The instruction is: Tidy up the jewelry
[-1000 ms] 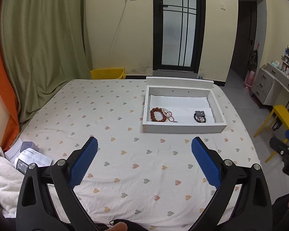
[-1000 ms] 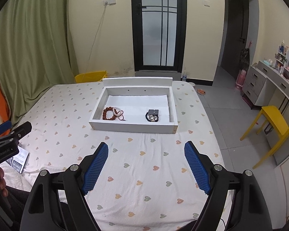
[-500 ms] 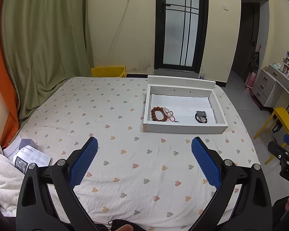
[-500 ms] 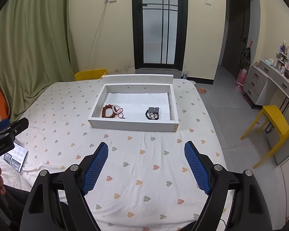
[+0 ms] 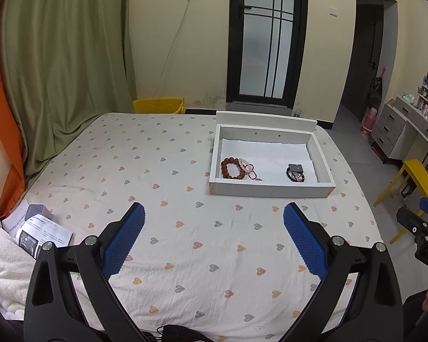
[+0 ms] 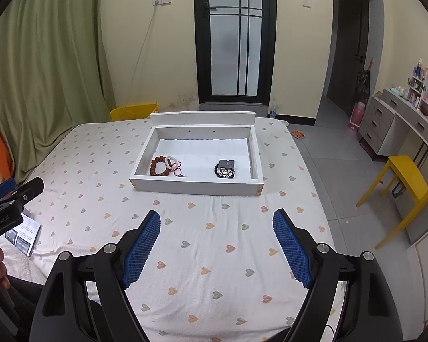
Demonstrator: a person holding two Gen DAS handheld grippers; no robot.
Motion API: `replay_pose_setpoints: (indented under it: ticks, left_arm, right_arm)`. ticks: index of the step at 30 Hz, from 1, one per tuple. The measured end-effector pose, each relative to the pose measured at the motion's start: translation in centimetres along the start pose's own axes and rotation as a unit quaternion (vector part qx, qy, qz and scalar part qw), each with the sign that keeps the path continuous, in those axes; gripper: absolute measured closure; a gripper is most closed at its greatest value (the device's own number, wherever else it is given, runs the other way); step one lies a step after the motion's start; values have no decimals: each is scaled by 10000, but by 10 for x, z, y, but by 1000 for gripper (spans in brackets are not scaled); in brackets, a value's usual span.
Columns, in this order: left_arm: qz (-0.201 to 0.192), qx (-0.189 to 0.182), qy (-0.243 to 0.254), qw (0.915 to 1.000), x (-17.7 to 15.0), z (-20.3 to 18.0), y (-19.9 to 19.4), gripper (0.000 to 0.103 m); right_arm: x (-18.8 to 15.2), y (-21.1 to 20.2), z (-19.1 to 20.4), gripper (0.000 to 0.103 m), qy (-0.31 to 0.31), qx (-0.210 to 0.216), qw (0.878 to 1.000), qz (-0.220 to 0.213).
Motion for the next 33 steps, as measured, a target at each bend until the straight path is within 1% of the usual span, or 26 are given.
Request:
replay_pose_setpoints:
  ticks: [3, 4, 6, 14, 18, 24, 27, 33]
  left_arm:
    - [35, -116, 7, 9999, -1, -3, 0, 8]
    - [27, -104, 32, 9999, -1, -3, 0, 8]
    - [10, -34, 114, 9999, -2, -5, 0, 8]
    - [8, 108, 51, 9999, -2, -1, 2, 8]
    - [-14, 179, 105, 9998, -2, -2, 2, 8]
    - [-179, 405, 284, 9986, -1, -3, 0, 9]
    - [-132, 280, 182, 9994, 0, -2, 0, 9]
    - [-66, 247, 192, 9995, -1, -3, 2, 8]
  right_arm:
    - [-1, 2, 1, 21, -15, -7, 10000, 0]
    - [-1, 2, 2, 21, -17, 2, 10000, 2]
    - [-1, 3, 2, 21, -35, -5, 10000, 3]
    - [-2, 5, 3, 21, -23, -20, 10000, 0]
    - [-3, 4, 2, 21, -17, -27, 10000, -5]
    - [-3, 4, 3, 21, -18, -28, 10000, -3]
    - [-4, 4, 3, 21, -21, -29, 10000, 4]
    - [-4, 5, 2, 21, -9, -41, 10000, -1]
Point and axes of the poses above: each gripper's, at about its wrist camera, not at the fingertips, and y roughly the way its jaws point, z to its left, x to its top, the point moved 6 cm from there along y, roughly the way its jaws point, and after that the axes turned 1 degree about -z, right-handed, at the moved point
